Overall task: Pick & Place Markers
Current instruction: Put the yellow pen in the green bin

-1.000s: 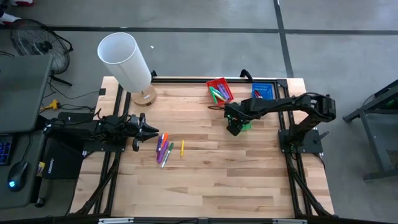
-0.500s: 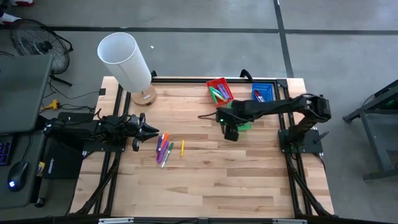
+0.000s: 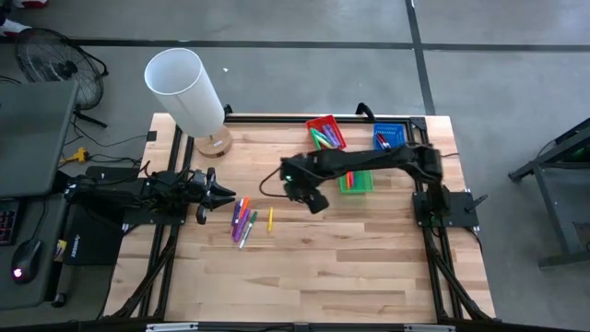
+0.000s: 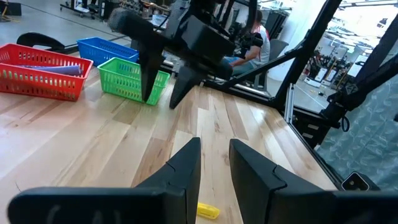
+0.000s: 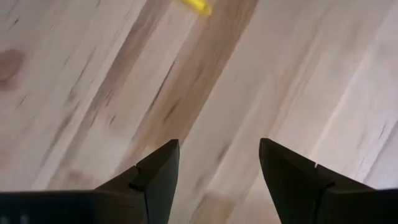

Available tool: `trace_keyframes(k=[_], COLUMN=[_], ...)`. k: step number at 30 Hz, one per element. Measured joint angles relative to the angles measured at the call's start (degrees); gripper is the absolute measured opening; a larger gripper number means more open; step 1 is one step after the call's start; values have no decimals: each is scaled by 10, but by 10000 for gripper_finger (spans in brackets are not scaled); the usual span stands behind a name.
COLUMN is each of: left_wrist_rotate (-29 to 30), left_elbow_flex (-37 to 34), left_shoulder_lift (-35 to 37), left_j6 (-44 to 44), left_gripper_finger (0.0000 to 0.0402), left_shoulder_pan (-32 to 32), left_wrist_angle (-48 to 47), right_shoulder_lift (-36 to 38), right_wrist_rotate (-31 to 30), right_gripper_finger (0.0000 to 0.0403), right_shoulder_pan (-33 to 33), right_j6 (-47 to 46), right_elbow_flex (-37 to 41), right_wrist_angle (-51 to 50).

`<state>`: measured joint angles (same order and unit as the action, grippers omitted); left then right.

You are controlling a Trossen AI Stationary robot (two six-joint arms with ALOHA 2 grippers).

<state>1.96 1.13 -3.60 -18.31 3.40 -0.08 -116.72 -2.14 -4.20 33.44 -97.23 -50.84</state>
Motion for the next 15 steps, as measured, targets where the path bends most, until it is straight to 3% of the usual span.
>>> trace_keyframes(k=[8,15], left_wrist_rotate=[0,0], left_elbow_flex=[0,0], left_shoulder_lift=[0,0], left_j6=[0,0], left_gripper_finger=[83,83], left_shoulder_pan=[0,0], left_wrist_angle=[0,0], right_shoulder_lift=[-108,-163], right_wrist_rotate=[19,36], right_gripper_finger=[210,210], right_shoulder_pan=[-3,1], right_j6=[147,232], right_elbow_flex=[-134,-182], right_wrist_angle=[-1,15])
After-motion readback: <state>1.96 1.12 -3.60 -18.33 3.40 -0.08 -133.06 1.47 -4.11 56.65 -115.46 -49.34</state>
